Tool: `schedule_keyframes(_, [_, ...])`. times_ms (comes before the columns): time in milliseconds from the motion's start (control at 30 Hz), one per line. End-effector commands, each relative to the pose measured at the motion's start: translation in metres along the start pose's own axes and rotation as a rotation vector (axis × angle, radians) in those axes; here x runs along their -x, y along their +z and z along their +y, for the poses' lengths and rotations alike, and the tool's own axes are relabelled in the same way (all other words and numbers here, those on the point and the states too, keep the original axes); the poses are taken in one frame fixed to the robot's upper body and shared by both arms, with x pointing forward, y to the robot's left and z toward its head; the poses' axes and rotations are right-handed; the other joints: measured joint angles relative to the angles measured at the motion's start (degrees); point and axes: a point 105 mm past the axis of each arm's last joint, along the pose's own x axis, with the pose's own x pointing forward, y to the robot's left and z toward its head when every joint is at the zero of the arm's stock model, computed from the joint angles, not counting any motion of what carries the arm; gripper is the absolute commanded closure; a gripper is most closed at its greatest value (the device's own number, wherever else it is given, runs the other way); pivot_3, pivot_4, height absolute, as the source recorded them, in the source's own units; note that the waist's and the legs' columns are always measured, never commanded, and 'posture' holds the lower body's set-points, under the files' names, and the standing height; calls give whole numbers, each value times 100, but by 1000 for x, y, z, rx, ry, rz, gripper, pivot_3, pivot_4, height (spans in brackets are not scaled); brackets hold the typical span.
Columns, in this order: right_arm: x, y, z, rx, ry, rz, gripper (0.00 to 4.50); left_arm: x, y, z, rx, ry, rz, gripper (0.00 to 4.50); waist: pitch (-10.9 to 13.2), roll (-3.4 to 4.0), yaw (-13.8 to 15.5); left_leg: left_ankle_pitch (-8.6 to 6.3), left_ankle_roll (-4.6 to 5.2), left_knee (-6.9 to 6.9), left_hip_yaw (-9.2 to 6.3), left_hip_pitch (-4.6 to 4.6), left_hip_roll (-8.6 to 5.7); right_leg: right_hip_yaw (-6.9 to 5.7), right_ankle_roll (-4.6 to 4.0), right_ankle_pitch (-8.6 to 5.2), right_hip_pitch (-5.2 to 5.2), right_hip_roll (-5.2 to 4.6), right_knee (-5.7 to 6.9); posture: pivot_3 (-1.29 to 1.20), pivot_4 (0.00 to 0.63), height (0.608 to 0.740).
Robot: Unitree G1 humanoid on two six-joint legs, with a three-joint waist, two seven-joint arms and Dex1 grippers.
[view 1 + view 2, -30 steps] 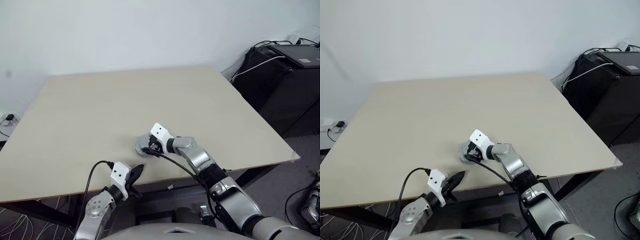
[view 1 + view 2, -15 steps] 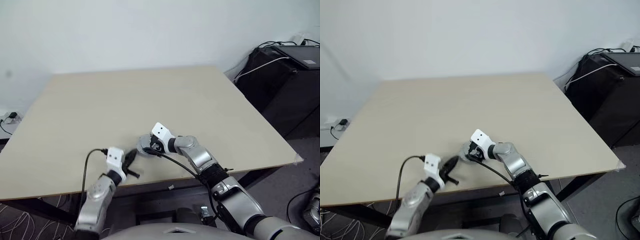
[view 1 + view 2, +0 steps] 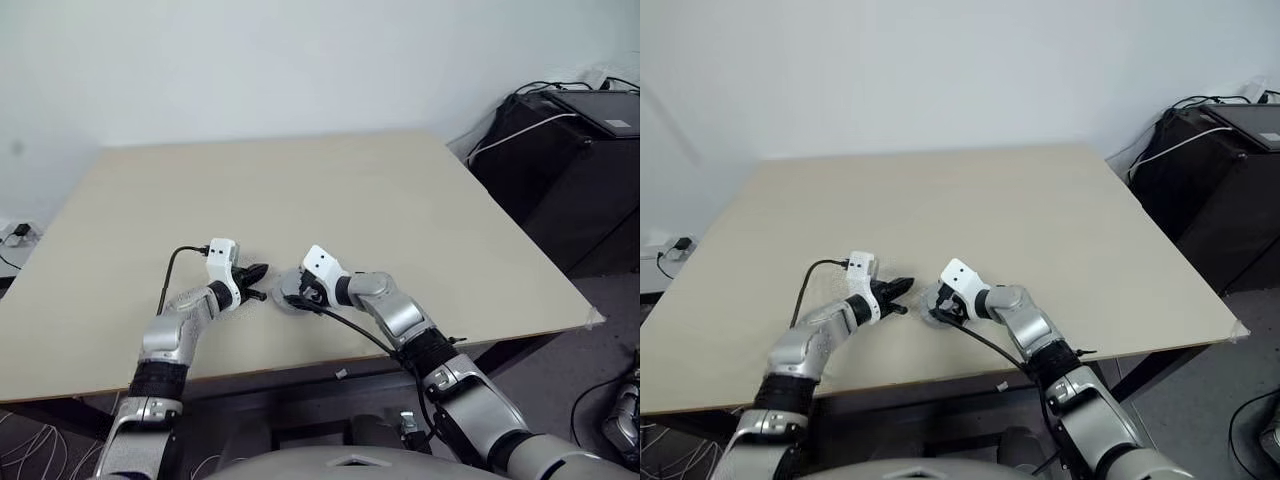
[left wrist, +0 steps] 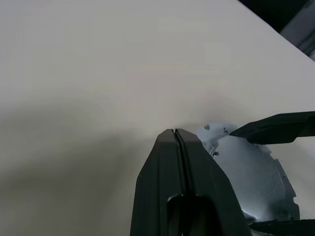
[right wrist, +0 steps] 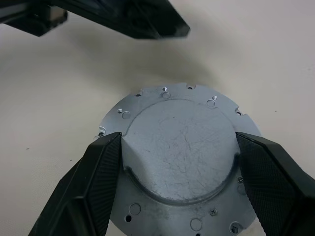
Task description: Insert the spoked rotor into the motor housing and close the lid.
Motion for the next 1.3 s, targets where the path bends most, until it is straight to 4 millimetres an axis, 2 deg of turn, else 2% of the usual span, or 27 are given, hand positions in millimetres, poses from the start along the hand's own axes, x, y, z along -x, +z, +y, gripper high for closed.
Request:
schedule_keyframes(33, [7,-28,-12,-33,-77,103,1209,-2,8,-5,45,-68,23,4500,1,-1,-8,0,0,-1,-1,0,0,2,0,-1,0,1,-2,0,0,740])
schedule_keyframes(300, [9,-29,-12,-41,-88,98,1209,-9,-8,-20,66,-143,147,4500,3,-4,8,0,-1,-3,-5,-1,-2,6,0,-1,0,1,-4,0,0,740])
schedule_keyframes(600, [9,-20,-6,-57,-57,53,1209,-11,-25,-22,54,-129,230,4500,1,-6,49,0,-1,-4,-9,-1,-3,9,0,-1,0,0,-5,0,0,740])
schedule_keyframes(667, [10,-14,-6,-69,-58,24,443,-11,-27,-22,50,-127,237,4500,1,-6,58,0,-1,-4,-9,-1,-4,9,-1,-1,0,0,-6,0,0,740])
schedule_keyframes(733, [13,-7,-8,-72,-68,-12,38,-11,-28,-22,49,-127,240,4500,1,-6,63,-1,-1,-5,-9,-1,-4,10,-1,-2,0,0,-7,0,0,740])
schedule_keyframes(933, [39,12,-24,-89,-191,-124,38,-12,-30,-25,49,-136,241,4500,5,-9,89,-1,-2,-11,-10,-7,-8,13,0,-6,-4,-2,-10,0,0,740])
schedule_keyframes(1067, [61,12,-26,-198,-255,-187,38,-12,-31,-27,42,-144,245,4500,17,-21,140,-1,-2,-12,-13,-19,-13,14,3,-8,-13,-9,-14,0,0,740])
schedule_keyframes(1200, [74,-1,-10,-438,-249,-230,38,-12,-31,-27,38,-148,244,4500,16,-27,148,-2,-2,-16,-22,-19,-13,13,7,-13,-15,-12,-15,0,0,740])
schedule_keyframes(1300, [75,-16,3,-598,-235,-218,38,-13,-32,-28,38,-153,245,4500,17,-26,147,-2,-3,-24,-24,-19,-12,12,5,-18,-19,-11,-14,0,0,740])
